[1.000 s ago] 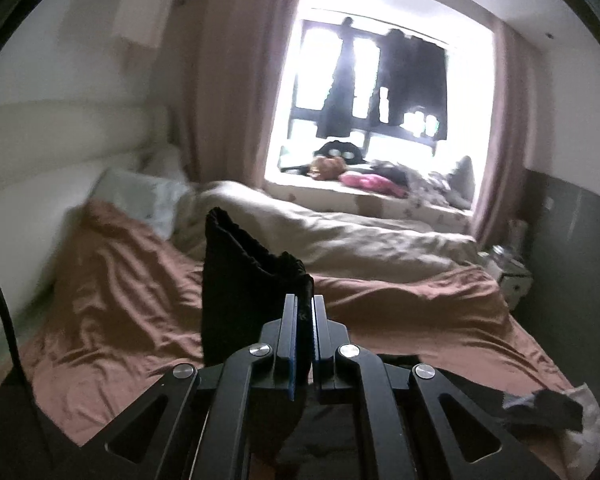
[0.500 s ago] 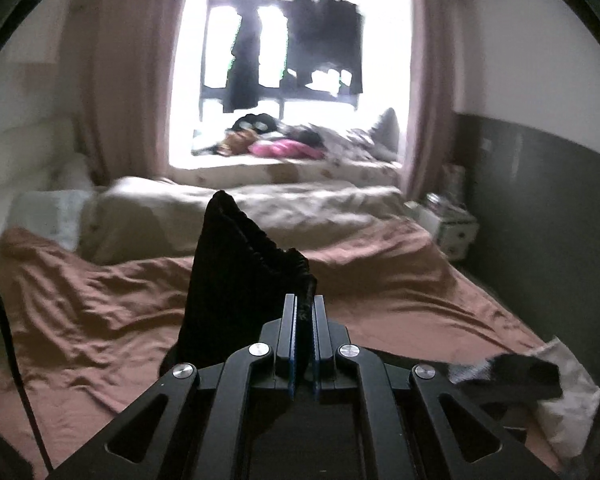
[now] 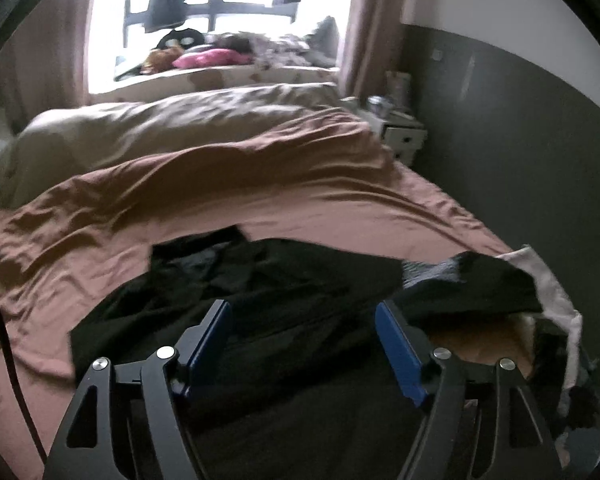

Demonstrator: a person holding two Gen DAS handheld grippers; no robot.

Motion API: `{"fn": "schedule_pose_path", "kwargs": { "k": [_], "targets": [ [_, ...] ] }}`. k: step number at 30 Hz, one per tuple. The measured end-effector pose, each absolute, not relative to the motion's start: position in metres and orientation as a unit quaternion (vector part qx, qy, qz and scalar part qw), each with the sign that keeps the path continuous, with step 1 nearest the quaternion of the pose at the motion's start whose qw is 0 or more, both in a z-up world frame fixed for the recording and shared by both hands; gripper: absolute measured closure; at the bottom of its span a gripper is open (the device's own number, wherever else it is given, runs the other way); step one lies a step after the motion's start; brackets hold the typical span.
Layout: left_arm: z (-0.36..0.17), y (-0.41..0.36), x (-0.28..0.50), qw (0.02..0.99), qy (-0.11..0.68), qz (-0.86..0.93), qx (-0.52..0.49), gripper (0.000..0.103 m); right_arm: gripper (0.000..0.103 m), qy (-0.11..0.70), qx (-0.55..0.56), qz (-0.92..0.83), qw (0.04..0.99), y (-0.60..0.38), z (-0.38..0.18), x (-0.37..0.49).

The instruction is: Fold large clothes

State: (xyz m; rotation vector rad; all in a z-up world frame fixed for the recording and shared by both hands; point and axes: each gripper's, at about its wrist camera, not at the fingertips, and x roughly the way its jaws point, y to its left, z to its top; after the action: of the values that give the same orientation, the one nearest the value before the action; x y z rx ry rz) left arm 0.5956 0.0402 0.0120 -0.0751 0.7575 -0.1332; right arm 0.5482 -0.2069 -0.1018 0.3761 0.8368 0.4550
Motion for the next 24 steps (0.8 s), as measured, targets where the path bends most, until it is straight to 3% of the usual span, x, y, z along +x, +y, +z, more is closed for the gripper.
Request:
{"fn": "schedule_pose_path", "kwargs": {
  "k": [9, 21, 24],
  "targets": [
    [-0.025, 0.151, 0.512, 0.922, 0.372, 0.047, -0.095, 0.028, 0.028, 0.411, 0.175, 0.205, 0.871, -0.182, -0.110, 0.599],
    [-0.113, 0.242, 0.382, 0.882, 0.398, 0.182, -0.177, 0.028, 0.030, 0.441, 0.061, 0.157, 0.882, -0.126, -0.140, 0.671],
    [-0.133, 0.251, 0.357, 0.869, 0.406, 0.199, -0.199, 0.028, 0.046, 0.434, -0.012, 0.126, 0.892, -0.105, -0.147, 0.675]
  ]
}}
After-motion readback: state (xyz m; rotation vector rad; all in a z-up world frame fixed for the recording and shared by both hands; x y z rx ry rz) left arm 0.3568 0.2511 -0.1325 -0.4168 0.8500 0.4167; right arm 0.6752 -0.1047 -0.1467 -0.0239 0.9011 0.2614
